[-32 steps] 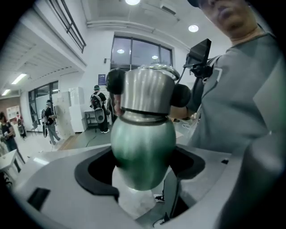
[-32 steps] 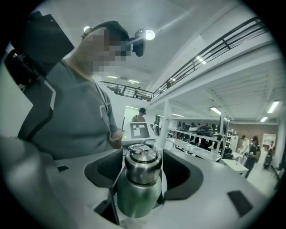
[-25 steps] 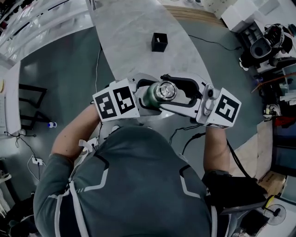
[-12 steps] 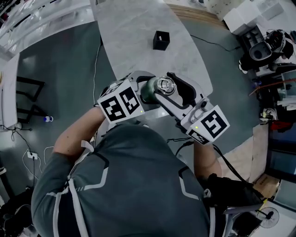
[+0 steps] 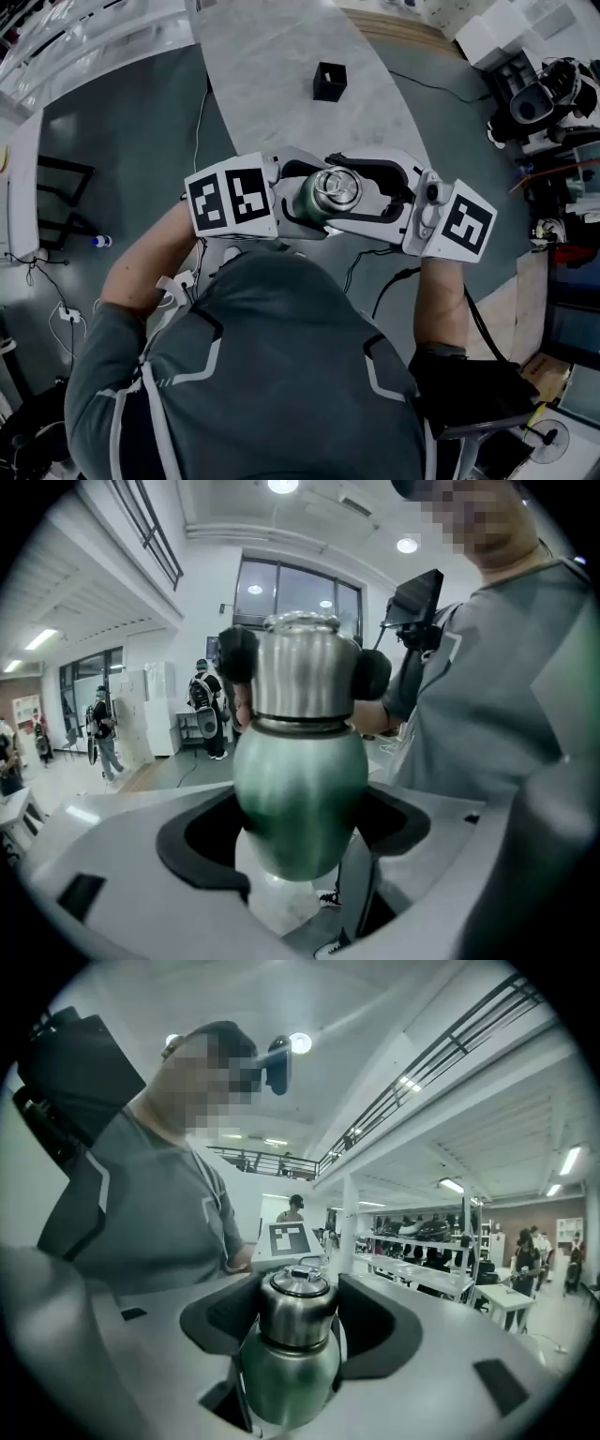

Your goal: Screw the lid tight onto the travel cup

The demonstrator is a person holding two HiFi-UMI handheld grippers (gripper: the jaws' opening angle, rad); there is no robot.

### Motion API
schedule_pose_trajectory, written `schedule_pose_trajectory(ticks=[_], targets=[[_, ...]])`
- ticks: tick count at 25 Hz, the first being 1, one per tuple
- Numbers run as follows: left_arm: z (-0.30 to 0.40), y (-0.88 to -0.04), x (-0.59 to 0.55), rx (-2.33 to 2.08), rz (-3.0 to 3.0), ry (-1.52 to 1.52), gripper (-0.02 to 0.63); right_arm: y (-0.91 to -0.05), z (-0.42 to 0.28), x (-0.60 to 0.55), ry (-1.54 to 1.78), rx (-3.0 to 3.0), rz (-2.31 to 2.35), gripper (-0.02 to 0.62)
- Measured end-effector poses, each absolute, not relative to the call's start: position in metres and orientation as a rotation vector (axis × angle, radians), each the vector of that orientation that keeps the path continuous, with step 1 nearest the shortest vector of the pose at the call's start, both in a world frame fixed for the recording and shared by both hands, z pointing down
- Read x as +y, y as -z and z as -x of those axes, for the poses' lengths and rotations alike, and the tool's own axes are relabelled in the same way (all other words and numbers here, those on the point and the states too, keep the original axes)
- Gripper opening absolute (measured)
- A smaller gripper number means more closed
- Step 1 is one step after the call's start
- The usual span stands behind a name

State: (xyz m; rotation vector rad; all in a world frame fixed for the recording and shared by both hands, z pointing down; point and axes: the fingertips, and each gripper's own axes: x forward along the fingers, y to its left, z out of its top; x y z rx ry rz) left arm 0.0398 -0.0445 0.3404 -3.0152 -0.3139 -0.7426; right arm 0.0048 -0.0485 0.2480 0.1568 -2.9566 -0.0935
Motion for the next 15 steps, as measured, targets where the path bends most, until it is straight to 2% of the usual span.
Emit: schedule_pose_trajectory(ticks=[3,9,11,15], targets=[[-0.041,-0.342,-0.053,-0.201,3.057,0.736,0.374,-0.237,-0.003,-0.06,0.104,-3.054,-0.295,0.273],[-0.037,-0.374,-0.1,0.32,3.049,0.913,0.374,-0.268,-0.016,-0.108,-0.083,-2.876,-1.064,0.273],[-0.039,-0.377,-0.094,0.26,3.066,0.905,0.374,-0.271,-0.013,-0.103,-0.056,-2.86,-1.005,0.273],[-0.041,-0.348,-0.066,-0.063,3.134,0.725,0.374,-0.251,-0.009,-0.076,0.005,-2.985,-0.558,0.292]])
